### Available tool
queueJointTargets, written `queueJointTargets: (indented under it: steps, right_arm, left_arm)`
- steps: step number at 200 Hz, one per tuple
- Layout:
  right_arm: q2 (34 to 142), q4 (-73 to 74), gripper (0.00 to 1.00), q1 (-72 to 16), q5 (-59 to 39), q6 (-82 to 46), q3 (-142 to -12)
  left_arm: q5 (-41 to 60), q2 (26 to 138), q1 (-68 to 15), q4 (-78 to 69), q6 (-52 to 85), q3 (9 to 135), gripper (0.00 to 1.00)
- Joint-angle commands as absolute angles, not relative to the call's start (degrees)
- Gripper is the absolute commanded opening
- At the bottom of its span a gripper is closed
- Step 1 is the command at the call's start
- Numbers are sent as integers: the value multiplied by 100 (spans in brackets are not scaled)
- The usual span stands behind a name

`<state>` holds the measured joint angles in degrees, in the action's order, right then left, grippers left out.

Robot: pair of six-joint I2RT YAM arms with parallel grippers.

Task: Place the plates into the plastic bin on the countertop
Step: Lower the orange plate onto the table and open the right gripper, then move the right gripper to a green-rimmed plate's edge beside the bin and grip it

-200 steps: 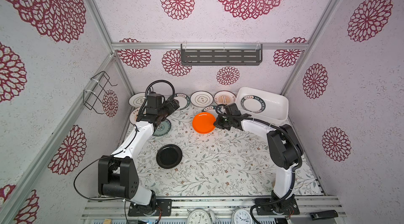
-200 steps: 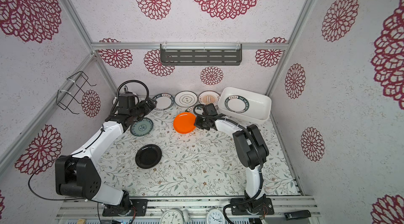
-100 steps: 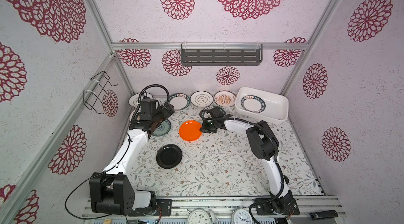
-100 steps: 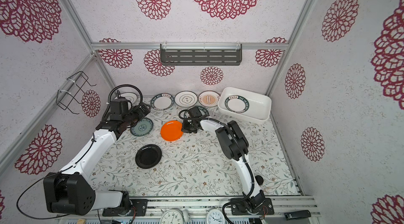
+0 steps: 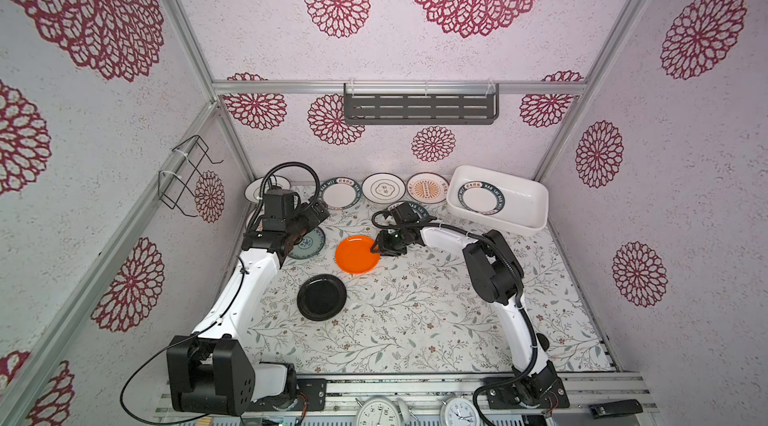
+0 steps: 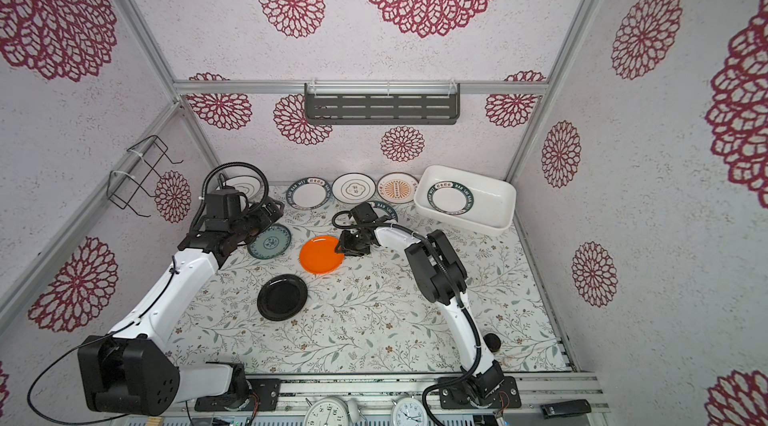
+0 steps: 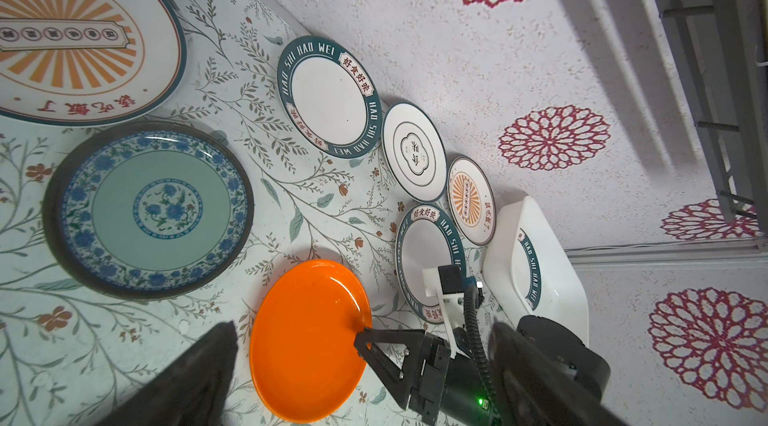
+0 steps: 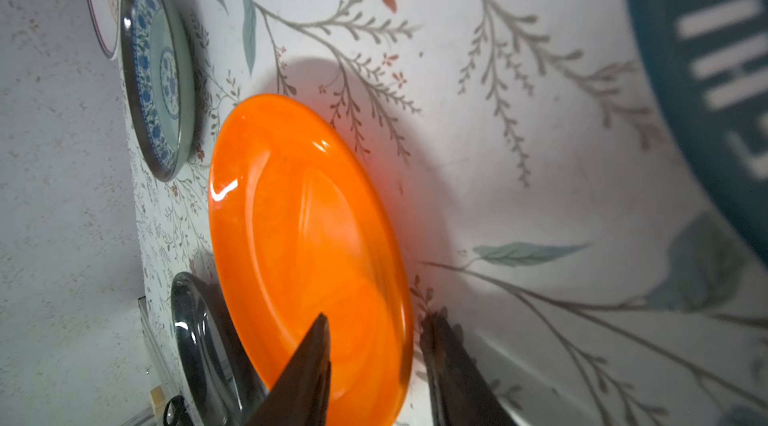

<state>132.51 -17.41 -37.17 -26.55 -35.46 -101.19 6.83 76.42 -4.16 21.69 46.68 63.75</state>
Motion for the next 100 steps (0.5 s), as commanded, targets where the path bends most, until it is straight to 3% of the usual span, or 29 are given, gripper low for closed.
queueJointTargets:
  steps: [1,17,100]
  right_arm:
    - [12820,-1824,51,-3686,-2264,-3406,-10205]
    - [12607,-1770,58,-3585,-2023,-3391,-10172]
    - [11307,-863,77,-2224,-845,-4054,-8777]
  left_arm:
    - [735,7680,-361,1994,4558,6381,97]
    - [794,7729,-360,1875,4562,6390,97]
    - [1711,8408,-599,1033,4611,6706,97]
